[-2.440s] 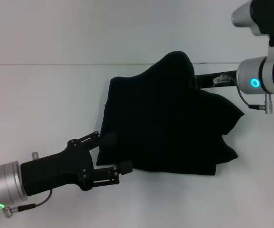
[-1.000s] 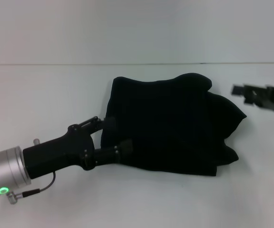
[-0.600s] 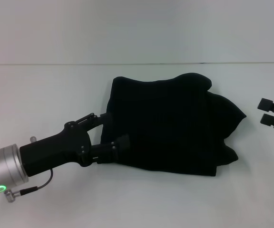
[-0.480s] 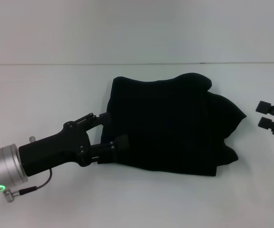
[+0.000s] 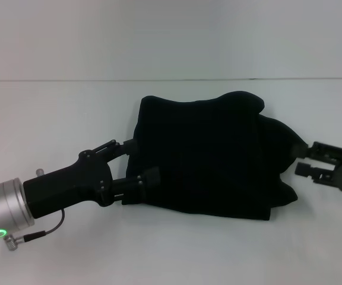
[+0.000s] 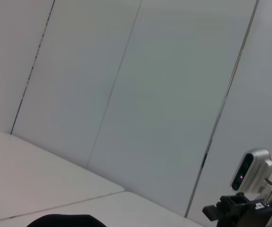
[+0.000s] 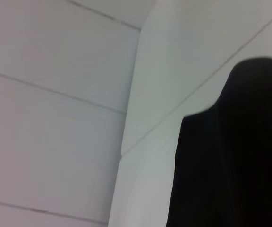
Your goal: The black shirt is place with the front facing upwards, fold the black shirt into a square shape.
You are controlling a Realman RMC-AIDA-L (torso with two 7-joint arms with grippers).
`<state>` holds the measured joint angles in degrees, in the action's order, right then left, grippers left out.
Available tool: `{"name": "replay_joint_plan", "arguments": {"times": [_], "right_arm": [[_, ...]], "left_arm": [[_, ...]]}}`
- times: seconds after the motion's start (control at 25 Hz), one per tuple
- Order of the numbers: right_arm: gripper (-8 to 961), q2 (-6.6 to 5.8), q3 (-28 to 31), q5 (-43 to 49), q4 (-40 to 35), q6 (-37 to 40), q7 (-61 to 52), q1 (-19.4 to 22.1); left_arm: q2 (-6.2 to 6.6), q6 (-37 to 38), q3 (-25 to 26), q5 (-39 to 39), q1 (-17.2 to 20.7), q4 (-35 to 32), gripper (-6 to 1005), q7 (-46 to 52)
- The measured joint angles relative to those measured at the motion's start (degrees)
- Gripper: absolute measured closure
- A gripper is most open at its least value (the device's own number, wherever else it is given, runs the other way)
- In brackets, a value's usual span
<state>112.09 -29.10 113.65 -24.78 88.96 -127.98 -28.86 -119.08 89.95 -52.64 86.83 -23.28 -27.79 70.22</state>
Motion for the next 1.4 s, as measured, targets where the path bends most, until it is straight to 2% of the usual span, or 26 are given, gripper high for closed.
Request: {"name": "replay_joint_plan", "arguments": {"times": [0.2,0.56,1.4], "right_arm": [[159,-0.03,-2.8,0.0,0.3,-0.8,-0.4,-0.4],[161,-0.75,-3.0,0.0,0.4,-3.0,-0.6,0.3],[168,1.35,-8.1,0.2,1.3,-6.2,-0.2,-1.9]], "left_arm": [[0.0,-0.1,0.1,0.0,0.0,0.0,62,0.0],[0.07,-0.1,0.1,0.0,0.0,0.0,63,0.0],[-0.23,0.2,0.1,0.0,0.4,0.0,62,-0.1]]}}
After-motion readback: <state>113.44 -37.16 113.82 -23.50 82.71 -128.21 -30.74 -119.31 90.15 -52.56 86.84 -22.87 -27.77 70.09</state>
